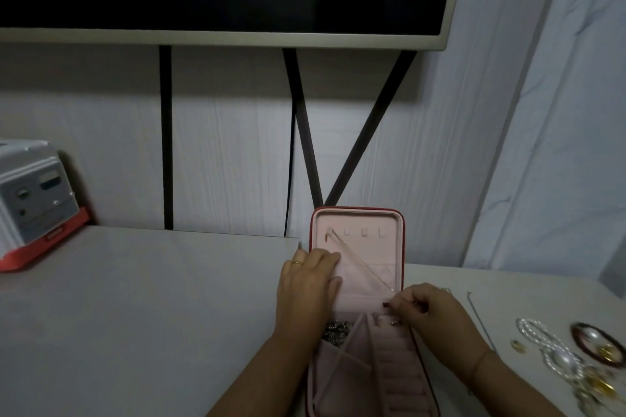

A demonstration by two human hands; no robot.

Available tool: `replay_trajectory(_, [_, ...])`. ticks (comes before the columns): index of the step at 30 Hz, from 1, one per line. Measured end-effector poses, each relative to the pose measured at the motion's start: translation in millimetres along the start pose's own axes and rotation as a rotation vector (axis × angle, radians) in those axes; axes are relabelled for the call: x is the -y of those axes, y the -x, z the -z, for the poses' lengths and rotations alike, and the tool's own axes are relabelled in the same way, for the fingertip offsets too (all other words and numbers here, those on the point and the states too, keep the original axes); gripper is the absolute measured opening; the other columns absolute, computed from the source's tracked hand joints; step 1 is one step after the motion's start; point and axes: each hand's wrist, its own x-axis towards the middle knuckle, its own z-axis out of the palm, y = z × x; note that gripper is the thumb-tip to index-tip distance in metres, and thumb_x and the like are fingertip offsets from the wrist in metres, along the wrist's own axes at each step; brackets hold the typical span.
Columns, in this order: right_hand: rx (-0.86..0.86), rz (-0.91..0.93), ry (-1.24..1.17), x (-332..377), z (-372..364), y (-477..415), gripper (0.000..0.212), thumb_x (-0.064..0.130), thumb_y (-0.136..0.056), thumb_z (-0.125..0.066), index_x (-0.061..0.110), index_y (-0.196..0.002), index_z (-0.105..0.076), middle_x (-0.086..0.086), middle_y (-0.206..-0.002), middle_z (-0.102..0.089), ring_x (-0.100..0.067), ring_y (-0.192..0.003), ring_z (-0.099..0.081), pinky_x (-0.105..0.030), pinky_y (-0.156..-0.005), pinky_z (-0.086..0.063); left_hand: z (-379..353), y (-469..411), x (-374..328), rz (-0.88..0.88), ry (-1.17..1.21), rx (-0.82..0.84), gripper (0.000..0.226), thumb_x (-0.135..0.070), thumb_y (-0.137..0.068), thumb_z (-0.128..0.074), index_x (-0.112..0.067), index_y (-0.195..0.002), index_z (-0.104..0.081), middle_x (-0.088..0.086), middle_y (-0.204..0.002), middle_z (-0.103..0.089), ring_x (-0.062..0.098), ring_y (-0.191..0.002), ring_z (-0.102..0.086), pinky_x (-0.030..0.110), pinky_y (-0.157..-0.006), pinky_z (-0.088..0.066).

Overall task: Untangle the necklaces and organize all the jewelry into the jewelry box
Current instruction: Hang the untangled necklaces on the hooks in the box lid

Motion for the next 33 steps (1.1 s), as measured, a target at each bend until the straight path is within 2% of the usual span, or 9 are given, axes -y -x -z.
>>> replay_trajectory(3, [0.009,-0.036,-0.113,-3,-1,3,0.032,0.009,-0.084,-0.069,0.020,-0.054,-0.064,0.004,-0.065,-0.066,-0.001,-0.066,-0.059,-0.009,-0.061,-0.040,-1,-3,-3,0.003,-0.037,0.040,0.035,-0.030,-0.072,-0.079,-0.025,-0.104,-0.066,-0.008,-0.099,-0.062,0.018,-0.091,-0.058,0.030,-0.077,-0.045])
replay_trajectory(5, [0.028,-0.052,-0.152,-5,-2,4,0.035,0.006,-0.084,-0.067,0.020,-0.053,-0.063,0.010,-0.056,-0.064,0.003,-0.060,-0.057,-0.010,-0.057,-0.039,-2,-5,-5,0.020,-0.018,0.076,0.030,-0.032,-0.087,-0.063,-0.026,-0.116,-0.061,-0.007,-0.113,-0.055,0.017,-0.106,-0.049,0.028,-0.090,-0.036])
replay_trajectory(7, [0.033,-0.060,-0.161,-9,-2,4,0.033,0.005,-0.084,-0.067,0.019,-0.054,-0.065,0.012,-0.056,-0.064,0.005,-0.057,-0.056,-0.009,-0.057,-0.040,-4,-6,-4,0.051,0.033,0.089,0.026,-0.032,-0.094,-0.052,-0.026,-0.118,-0.058,-0.008,-0.119,-0.049,0.013,-0.112,-0.040,0.024,-0.094,-0.028])
replay_trajectory(11, [-0.043,-0.116,-0.108,-20,8,-1,0.025,0.006,-0.084,-0.067,0.014,-0.060,-0.070,0.000,-0.062,-0.066,-0.011,-0.061,-0.059,-0.034,-0.069,-0.052,-4,-7,-5,0.054,0.085,0.063,0.013,-0.024,-0.093,-0.056,-0.019,-0.100,-0.066,-0.004,-0.108,-0.054,0.015,-0.101,-0.044,0.022,-0.084,-0.030])
replay_trajectory(15, [-0.108,-0.182,-0.136,-30,25,-6,0.021,0.006,-0.085,-0.066,0.012,-0.065,-0.071,-0.004,-0.058,-0.067,-0.018,-0.056,-0.060,-0.033,-0.062,-0.052,-5,-7,-3,0.104,0.161,0.042,0.005,-0.017,-0.087,-0.063,-0.018,-0.086,-0.067,-0.003,-0.093,-0.061,0.018,-0.095,-0.047,0.027,-0.081,-0.034])
replay_trajectory(18, [-0.119,-0.147,-0.187,-22,32,-11,0.019,0.006,-0.085,-0.067,0.009,-0.066,-0.072,-0.007,-0.059,-0.068,-0.016,-0.055,-0.060,-0.038,-0.068,-0.055,-5,-6,-3,0.124,0.221,0.025,0.005,-0.015,-0.085,-0.065,-0.018,-0.083,-0.068,-0.005,-0.088,-0.060,0.014,-0.090,-0.043,0.025,-0.082,-0.035])
replay_trajectory(24, [0.091,-0.037,-0.505,40,17,-32,0.014,0.004,-0.089,-0.060,0.001,-0.083,-0.072,-0.013,-0.070,-0.071,-0.015,-0.061,-0.065,-0.021,-0.065,-0.056,0,-4,-2,0.120,0.317,-0.006,0.007,-0.012,-0.080,-0.070,-0.016,-0.075,-0.067,-0.012,-0.080,-0.051,0.008,-0.084,-0.038,0.012,-0.074,-0.025])
replay_trajectory(29, [0.172,-0.022,-0.599,63,-9,-63,0.013,0.007,-0.091,-0.060,0.003,-0.094,-0.072,-0.016,-0.085,-0.073,-0.016,-0.073,-0.069,-0.021,-0.072,-0.057,1,0,4,0.118,0.365,0.035,0.005,-0.015,-0.080,-0.072,-0.017,-0.077,-0.068,-0.006,-0.085,-0.058,0.011,-0.089,-0.043,0.007,-0.076,-0.030])
replay_trajectory(33, [0.210,0.010,-0.602,61,-16,-74,0.013,0.003,-0.090,-0.060,0.007,-0.093,-0.072,-0.013,-0.087,-0.074,-0.019,-0.083,-0.070,-0.026,-0.081,-0.057,3,1,5,0.121,0.378,0.062,0.002,-0.017,-0.081,-0.071,-0.017,-0.079,-0.070,-0.007,-0.088,-0.057,0.009,-0.092,-0.043,0.003,-0.078,-0.029])
